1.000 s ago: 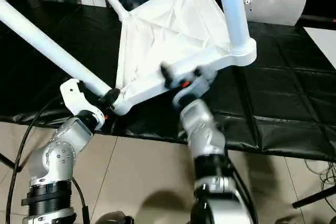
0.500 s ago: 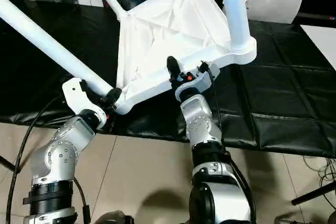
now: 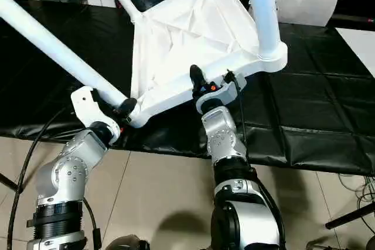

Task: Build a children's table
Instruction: Flip table

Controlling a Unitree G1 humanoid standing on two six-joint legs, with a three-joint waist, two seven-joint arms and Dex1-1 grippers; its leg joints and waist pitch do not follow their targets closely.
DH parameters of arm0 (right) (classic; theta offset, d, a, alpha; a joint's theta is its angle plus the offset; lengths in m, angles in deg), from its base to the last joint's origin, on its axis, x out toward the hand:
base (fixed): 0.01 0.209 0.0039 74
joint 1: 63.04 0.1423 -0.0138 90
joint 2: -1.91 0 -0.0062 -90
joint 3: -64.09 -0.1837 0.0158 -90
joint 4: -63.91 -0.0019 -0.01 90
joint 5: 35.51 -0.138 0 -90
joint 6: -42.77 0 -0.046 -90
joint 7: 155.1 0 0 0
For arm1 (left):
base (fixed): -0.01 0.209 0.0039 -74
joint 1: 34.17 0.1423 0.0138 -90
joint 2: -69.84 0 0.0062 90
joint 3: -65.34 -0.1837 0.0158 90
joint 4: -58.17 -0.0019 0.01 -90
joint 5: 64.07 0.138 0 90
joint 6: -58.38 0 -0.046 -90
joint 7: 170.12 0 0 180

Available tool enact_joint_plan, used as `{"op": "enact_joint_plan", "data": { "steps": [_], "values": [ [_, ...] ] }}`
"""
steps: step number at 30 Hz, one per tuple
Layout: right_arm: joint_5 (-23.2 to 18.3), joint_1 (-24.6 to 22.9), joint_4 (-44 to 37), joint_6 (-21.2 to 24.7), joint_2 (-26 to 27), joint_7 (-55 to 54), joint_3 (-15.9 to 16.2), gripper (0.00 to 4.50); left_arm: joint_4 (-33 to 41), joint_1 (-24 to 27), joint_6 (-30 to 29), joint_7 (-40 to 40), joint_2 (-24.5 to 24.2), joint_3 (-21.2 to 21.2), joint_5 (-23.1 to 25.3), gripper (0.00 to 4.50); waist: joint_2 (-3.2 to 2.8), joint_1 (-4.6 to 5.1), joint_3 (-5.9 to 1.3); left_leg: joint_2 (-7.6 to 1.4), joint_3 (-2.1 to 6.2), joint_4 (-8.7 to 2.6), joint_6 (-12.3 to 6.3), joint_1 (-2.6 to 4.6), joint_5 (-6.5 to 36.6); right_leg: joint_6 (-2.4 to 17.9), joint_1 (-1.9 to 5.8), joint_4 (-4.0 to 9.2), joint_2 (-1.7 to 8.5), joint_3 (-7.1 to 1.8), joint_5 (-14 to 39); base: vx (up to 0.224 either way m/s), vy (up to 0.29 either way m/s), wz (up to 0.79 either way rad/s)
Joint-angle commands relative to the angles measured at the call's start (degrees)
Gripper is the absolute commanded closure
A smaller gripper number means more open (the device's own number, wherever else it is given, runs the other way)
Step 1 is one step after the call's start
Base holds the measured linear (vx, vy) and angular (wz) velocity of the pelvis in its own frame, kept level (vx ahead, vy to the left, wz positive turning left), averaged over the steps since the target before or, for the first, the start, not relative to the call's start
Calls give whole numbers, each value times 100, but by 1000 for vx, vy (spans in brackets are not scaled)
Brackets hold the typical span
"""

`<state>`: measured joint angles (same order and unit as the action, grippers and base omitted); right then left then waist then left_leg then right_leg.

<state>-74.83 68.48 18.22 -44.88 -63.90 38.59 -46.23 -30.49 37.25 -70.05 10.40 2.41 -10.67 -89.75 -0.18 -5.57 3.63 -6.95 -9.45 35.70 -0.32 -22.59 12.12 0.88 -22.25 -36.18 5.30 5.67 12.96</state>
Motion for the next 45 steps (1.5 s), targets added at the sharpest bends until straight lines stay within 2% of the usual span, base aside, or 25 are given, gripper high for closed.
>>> {"op": "enact_joint_plan", "data": {
  "steps": [1,2,4,6,10,12,13,14,16,17,18,19,20,21,23,24,25,27,32,35,37,41,43,44,45],
  "values": [
    [43,559,-58,-162,517,-38,33,246,175,437,-80,297,520,-593,-230,153,48,5,-484,-645,213,-346,-889,116,-605,1623,286,221,536,-376,-981,0,0,0],
    [59,598,-39,-239,439,-110,-5,246,274,466,-149,444,394,-688,-240,146,22,-4,-496,-640,214,-333,-920,113,-685,1625,280,207,534,-371,-1057,0,0,0],
    [163,647,-5,-399,301,-251,-26,246,421,534,-231,645,218,-802,-264,141,43,5,-538,-616,210,-256,-1117,68,-1144,1665,243,129,510,-360,-1480,0,0,0],
    [306,710,30,-579,97,-442,-59,246,626,683,-326,833,-6,-936,-275,127,31,11,-506,-633,199,-249,-1170,46,-1044,1682,214,136,512,-358,-1281,0,0,0],
    [532,777,7,-797,-239,-695,-87,246,1004,1020,-432,1076,-351,-1113,-273,103,25,43,-459,-630,141,-290,-955,53,-425,1571,200,211,490,-377,-509,0,0,0],
    [585,784,-12,-834,-311,-723,-73,246,1088,1099,-448,1116,-425,-1143,-268,86,9,17,-433,-658,108,-337,-677,101,27,1463,178,277,477,-389,-91,0,0,0],
    [820,764,-183,-894,-512,-790,26,246,1348,1317,-414,1254,-657,-1229,-205,67,68,22,-431,-676,110,-368,-567,102,110,1382,194,279,461,-388,-23,0,0,0],
    [820,764,-183,-894,-512,-790,26,246,1348,1317,-414,1254,-657,-1229,-205,64,41,7,-436,-674,116,-370,-511,95,126,1353,201,262,465,-383,-22,0,0,0],
    [1133,703,-417,-946,-740,-957,133,246,1696,1509,-152,1450,-1049,-1431,88,47,57,0,-425,-673,115,-393,-400,117,225,1253,184,285,445,-381,24,0,0,0],
    [1380,630,-568,-962,-890,-1010,254,246,1966,1570,-9,1609,-1306,-1572,225,47,58,2,-423,-665,115,-395,-381,98,165,1180,188,270,434,-382,-16,0,0,0],
    [1515,581,-653,-956,-958,-1059,318,246,2105,1558,47,1680,-1424,-1647,290,47,50,-6,-425,-659,107,-389,-371,114,145,1149,179,268,431,-380,-42,0,0,0],
    [1743,495,-805,-909,-1068,-1139,435,246,2306,1485,98,1799,-1634,-1782,399,33,74,-38,-422,-642,74,-384,-303,146,136,1084,152,268,420,-394,4,0,0,0],
    [1749,493,-809,-907,-1071,-1141,438,246,2311,1483,99,1802,-1639,-1785,402,28,69,-51,-414,-645,74,-393,-258,147,149,1056,148,280,415,-396,40,0,0,0],
    [1918,444,-900,-871,-1142,-1214,509,246,2434,1420,122,1877,-1766,-1855,484,28,78,-42,-406,-640,79,-409,-178,123,203,1025,161,274,415,-398,83,0,0,0],
    [2196,360,-1072,-820,-1285,-1286,653,248,2658,1269,218,2029,-2035,-1983,667,25,65,-57,-404,-641,87,-432,-21,158,388,893,144,292,409,-397,307,0,0,0],
    [2411,269,-1248,-668,-1429,-1451,737,250,2847,984,236,2048,-2161,-1915,687,24,74,-31,-398,-638,89,-444,41,145,405,866,152,289,403,-402,323,0,0,0],
    [2445,245,-1296,-624,-1463,-1485,749,250,2893,894,242,2044,-2189,-1888,680,24,87,-4,-394,-636,96,-464,237,152,577,844,159,289,406,-404,318,0,0,0],
    [2647,151,-1481,-480,-1561,-1646,850,251,2981,567,331,2160,-2439,-1952,801,24,101,0,-384,-613,90,-467,336,143,711,796,174,308,414,-422,347,0,0,0],
    [3021,6,-1836,-173,-1658,-1932,1030,251,3075,28,377,2328,-2692,-2041,921,18,122,16,-388,-594,85,-454,390,123,697,752,186,309,426,-438,340,0,0,0],
    [3463,8,-2083,101,-1816,-2073,1292,251,3046,-681,494,2586,-3087,-2192,1234,4,105,32,-394,-580,91,-452,435,123,736,745,189,307,410,-429,440,0,0,0],
    [3552,74,-2098,166,-1893,-2041,1379,251,3028,-960,600,2804,-3387,-2307,1407,2,137,61,-386,-573,97,-450,431,105,748,725,199,318,409,-430,502,0,0,0],
    [3587,196,-2014,311,-1957,-1910,1490,252,2931,-1447,862,2973,-3713,-2316,1665,0,108,100,-402,-574,91,-424,421,101,598,830,206,280,405,-429,274,0,0,0],
    [3584,268,-1880,499,-1977,-1669,1614,252,2822,-1834,1071,3081,-3857,-2312,1858,0,123,106,-405,-583,92,-418,415,102,572,892,218,264,409,-429,211,0,0,0],
    [3583,274,-1864,525,-1972,-1649,1624,218,2786,-1910,1123,3085,-3892,-2326,1923,0,123,116,-397,-584,91,-419,416,93,570,939,224,272,418,-431,203,0,0,0],
    [3574,292,-1805,618,-1943,-1582,1656,218,2622,-2223,1338,3085,-4008,-2368,2166,0,123,112,-392,-586,93,-419,409,92,596,945,219,288,419,-433,250,0,0,0]
  ]
}}
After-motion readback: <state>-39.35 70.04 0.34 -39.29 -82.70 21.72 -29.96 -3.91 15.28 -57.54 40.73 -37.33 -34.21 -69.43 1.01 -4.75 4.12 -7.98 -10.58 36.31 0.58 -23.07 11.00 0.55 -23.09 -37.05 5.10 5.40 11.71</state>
